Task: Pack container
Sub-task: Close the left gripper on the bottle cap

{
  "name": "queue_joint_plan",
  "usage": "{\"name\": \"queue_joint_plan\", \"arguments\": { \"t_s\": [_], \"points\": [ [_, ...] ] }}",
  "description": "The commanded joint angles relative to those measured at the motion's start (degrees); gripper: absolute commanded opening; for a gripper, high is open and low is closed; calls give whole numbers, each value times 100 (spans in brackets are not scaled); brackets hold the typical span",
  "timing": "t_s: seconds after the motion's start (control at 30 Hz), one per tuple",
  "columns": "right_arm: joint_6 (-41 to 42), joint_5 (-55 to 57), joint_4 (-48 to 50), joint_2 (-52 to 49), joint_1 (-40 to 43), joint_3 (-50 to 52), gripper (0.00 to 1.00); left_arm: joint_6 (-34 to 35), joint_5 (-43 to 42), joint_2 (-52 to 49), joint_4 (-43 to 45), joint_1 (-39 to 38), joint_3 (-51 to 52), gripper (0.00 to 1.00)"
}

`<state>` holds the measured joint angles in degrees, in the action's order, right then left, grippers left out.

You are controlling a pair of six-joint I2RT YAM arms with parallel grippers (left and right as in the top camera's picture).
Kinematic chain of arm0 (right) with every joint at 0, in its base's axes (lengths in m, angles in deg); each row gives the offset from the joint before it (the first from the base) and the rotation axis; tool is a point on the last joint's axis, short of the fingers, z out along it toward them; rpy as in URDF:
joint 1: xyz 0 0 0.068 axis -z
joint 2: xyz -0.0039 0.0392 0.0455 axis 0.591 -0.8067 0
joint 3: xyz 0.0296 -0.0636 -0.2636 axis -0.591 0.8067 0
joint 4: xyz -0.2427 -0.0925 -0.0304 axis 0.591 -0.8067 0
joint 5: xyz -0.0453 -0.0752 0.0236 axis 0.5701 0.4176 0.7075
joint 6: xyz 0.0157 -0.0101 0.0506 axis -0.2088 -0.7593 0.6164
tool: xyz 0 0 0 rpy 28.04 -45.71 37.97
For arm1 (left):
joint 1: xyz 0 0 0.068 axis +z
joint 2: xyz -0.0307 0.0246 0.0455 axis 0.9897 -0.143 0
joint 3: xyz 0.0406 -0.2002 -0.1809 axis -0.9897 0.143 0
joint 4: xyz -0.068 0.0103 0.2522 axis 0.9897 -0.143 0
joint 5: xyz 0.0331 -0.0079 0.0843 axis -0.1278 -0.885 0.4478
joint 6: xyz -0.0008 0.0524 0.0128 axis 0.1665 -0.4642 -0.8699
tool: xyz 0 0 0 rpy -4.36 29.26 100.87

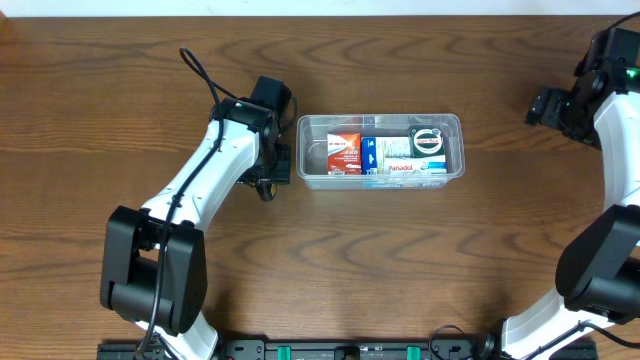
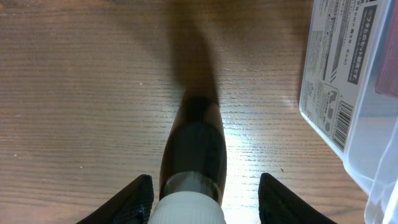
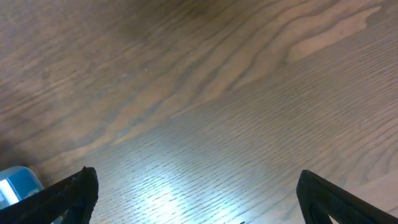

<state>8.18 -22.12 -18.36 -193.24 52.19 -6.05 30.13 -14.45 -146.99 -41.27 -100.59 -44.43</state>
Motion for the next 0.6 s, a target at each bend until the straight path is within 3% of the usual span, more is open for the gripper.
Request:
{"name": "queue_joint_plan", "arguments": {
  "t_s": [0.0, 0.4, 0.5, 0.57],
  "points": [
    [-66, 33, -7, 92, 22, -61, 99, -39, 70, -52, -52, 24, 28, 51],
    [-66, 35, -7, 92, 22, -61, 99, -42, 70, -55, -81, 24, 28, 49],
    [-66, 33, -7, 92, 22, -61, 99, -42, 70, -55, -76, 24, 28, 38],
    [-66, 35, -7, 92, 22, -61, 99, -42, 70, -55, -79, 24, 28, 38]
  ]
}}
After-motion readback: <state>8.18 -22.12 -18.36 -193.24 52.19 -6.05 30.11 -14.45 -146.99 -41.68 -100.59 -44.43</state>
